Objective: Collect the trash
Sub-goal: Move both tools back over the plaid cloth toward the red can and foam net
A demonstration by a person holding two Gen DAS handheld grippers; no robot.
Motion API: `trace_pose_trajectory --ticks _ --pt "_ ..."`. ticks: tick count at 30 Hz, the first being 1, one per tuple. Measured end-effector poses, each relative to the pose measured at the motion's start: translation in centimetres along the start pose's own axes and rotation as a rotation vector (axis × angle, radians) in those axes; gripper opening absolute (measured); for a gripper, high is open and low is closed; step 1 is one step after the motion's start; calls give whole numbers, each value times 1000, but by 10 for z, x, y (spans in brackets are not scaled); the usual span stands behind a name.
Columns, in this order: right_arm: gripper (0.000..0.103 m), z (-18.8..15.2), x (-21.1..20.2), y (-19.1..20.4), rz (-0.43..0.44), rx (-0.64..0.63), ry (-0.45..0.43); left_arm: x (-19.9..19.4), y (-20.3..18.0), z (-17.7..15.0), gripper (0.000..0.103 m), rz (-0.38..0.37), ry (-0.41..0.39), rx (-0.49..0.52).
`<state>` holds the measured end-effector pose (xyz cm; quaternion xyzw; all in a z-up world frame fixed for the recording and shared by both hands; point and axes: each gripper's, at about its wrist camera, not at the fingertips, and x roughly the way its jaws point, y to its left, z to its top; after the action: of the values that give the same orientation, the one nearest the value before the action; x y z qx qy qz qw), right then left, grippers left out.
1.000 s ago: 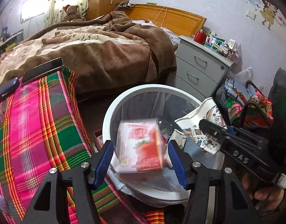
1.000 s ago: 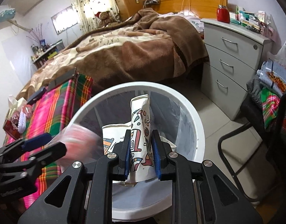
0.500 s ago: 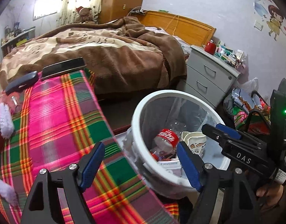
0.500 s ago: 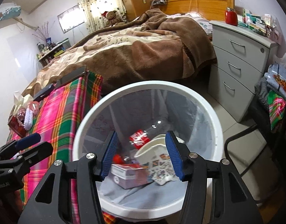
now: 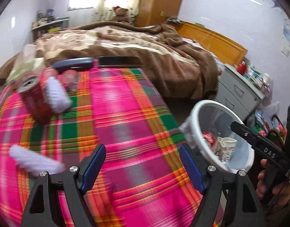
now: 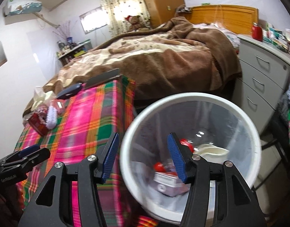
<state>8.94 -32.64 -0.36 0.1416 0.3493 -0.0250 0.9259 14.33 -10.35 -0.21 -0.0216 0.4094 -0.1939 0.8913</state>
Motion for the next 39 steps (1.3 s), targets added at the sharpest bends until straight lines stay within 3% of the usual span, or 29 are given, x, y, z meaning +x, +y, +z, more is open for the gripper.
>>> trace_pose_trajectory --ticks 14,24,31,34,39 --pt "55 0 31 74 136 -147 43 -31 112 -23 80 210 -10 -208" --pt "55 10 47 117 220 -277 64 -12 146 -20 86 218 18 -383" --pt "55 13 58 132 241 -300 85 3 154 -24 86 261 38 -438" --pt "55 14 65 140 261 -306 99 5 155 -24 86 295 39 -406" --pt "55 12 76 156 282 -321 134 1 165 -26 74 313 51 -379"
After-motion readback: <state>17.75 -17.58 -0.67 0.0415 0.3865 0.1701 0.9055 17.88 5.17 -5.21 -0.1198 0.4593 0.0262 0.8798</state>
